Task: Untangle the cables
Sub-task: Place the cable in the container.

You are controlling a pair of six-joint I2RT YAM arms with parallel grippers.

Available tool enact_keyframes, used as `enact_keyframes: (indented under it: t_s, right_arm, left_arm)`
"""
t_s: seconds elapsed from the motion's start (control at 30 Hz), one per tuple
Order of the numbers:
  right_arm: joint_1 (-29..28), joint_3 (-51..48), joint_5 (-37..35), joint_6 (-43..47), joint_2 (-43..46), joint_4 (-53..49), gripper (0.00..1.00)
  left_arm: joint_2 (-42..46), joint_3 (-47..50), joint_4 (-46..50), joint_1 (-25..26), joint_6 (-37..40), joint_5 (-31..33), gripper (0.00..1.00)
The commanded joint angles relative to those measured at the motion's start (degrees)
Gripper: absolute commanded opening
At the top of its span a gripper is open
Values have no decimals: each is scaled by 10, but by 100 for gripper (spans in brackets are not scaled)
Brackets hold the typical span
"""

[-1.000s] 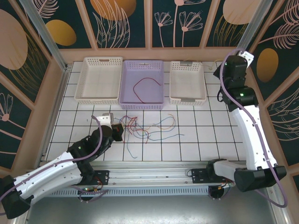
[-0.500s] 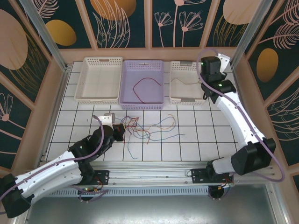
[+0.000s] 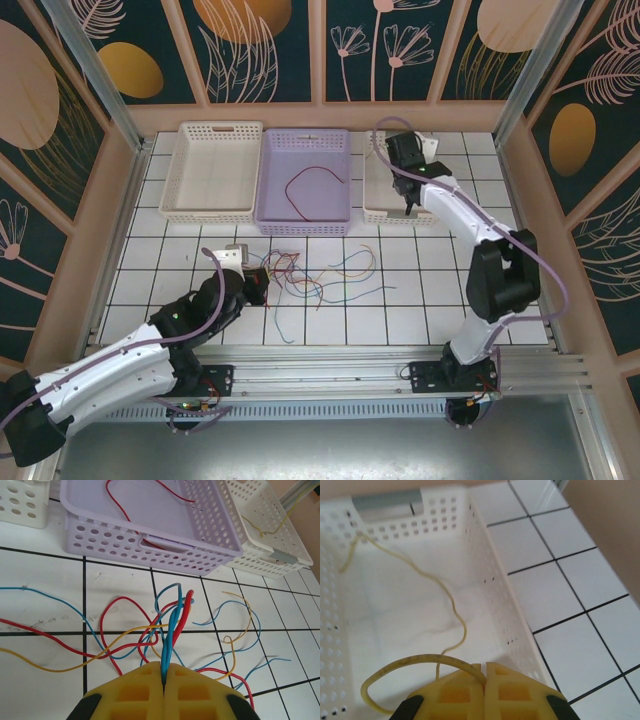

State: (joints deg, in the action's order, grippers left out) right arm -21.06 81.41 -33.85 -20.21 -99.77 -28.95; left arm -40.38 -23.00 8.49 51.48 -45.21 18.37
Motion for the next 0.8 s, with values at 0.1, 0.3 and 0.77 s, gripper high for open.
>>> enact_keyframes:
  t_s: [0.1, 0.3, 0.77]
  right_arm:
    - [13, 40, 45, 9, -66, -21, 0]
    - [26, 63, 93, 13, -124, -27, 0]
    - [50, 136, 157, 25, -221, -70, 0]
  left_arm:
    - [7, 20, -24, -2, -3, -12, 0]
    - [7, 27, -30, -2, -6, -16, 0]
    - [-1, 35, -42, -2, -10, -27, 0]
